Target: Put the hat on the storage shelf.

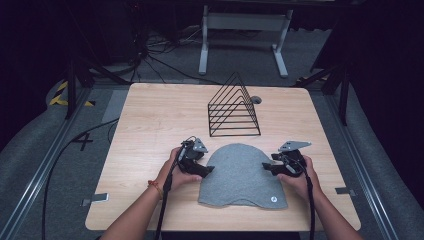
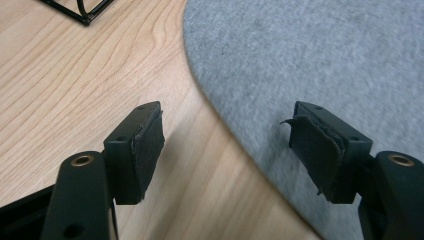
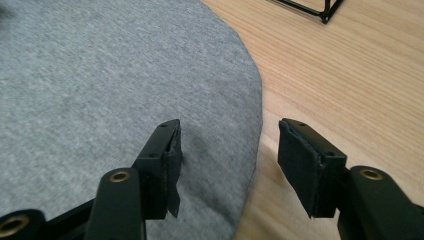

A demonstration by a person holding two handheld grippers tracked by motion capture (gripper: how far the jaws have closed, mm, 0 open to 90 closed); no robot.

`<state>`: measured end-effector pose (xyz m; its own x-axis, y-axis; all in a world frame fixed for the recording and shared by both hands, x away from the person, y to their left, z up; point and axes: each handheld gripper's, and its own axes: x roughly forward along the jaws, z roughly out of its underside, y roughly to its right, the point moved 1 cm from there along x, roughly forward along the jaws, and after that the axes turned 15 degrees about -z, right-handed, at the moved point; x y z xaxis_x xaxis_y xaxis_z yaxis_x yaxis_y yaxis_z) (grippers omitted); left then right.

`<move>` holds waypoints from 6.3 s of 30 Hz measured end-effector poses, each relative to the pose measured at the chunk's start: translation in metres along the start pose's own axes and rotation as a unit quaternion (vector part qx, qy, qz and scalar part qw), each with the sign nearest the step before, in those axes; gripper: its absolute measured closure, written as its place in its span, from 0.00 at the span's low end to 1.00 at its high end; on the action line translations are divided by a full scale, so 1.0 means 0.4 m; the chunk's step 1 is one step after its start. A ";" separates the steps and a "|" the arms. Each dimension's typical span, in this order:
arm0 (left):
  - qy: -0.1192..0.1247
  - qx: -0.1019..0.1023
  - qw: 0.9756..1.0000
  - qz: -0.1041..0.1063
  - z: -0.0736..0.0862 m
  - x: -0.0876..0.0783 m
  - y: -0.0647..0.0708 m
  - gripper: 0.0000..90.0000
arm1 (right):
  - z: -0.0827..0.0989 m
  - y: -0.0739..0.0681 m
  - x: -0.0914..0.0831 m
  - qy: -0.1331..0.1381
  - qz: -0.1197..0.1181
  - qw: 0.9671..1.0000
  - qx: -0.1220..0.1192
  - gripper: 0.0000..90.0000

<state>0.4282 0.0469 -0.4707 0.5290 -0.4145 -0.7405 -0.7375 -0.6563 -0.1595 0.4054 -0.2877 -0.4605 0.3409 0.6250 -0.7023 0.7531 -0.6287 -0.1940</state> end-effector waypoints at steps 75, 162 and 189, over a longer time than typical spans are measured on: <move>0.196 0.040 0.972 -0.124 -0.501 -0.408 -0.171 0.95 | -0.517 -0.048 -0.432 0.180 0.081 0.967 -0.162 0.93; 0.191 -0.019 0.976 -0.100 -0.421 -0.325 -0.245 0.95 | -0.560 0.049 -0.295 0.175 0.073 0.973 -0.133 0.92; 0.125 -0.047 0.990 -0.043 -0.262 -0.087 -0.232 0.73 | -0.410 0.115 -0.145 0.129 -0.015 0.986 -0.101 0.76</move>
<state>0.5223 0.0561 -0.3616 0.6844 -0.4903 -0.5396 -0.6492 -0.7467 -0.1450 0.5128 -0.2769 -0.3164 0.4293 0.7547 -0.4961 0.8528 -0.5196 -0.0525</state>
